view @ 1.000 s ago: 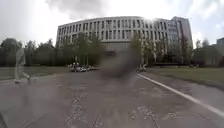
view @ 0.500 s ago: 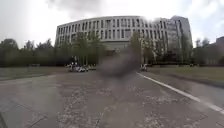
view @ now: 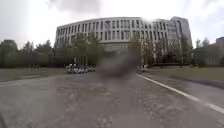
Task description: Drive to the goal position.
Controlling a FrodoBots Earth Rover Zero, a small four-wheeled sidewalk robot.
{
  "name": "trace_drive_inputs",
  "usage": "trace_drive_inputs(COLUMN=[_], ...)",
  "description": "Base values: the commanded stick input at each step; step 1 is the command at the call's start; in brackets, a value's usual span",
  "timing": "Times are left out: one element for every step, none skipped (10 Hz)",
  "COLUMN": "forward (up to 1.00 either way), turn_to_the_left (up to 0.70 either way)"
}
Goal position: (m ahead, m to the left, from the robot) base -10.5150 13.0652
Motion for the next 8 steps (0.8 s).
trace_drive_inputs(forward=[0.70, 0.70, 0.70, 0.70, 0.70, 0.70, 0.70, 0.70], turn_to_the_left=[0.00, 0.00, 0.00, 0.00, 0.00, 0.00, 0.00, 0.00])
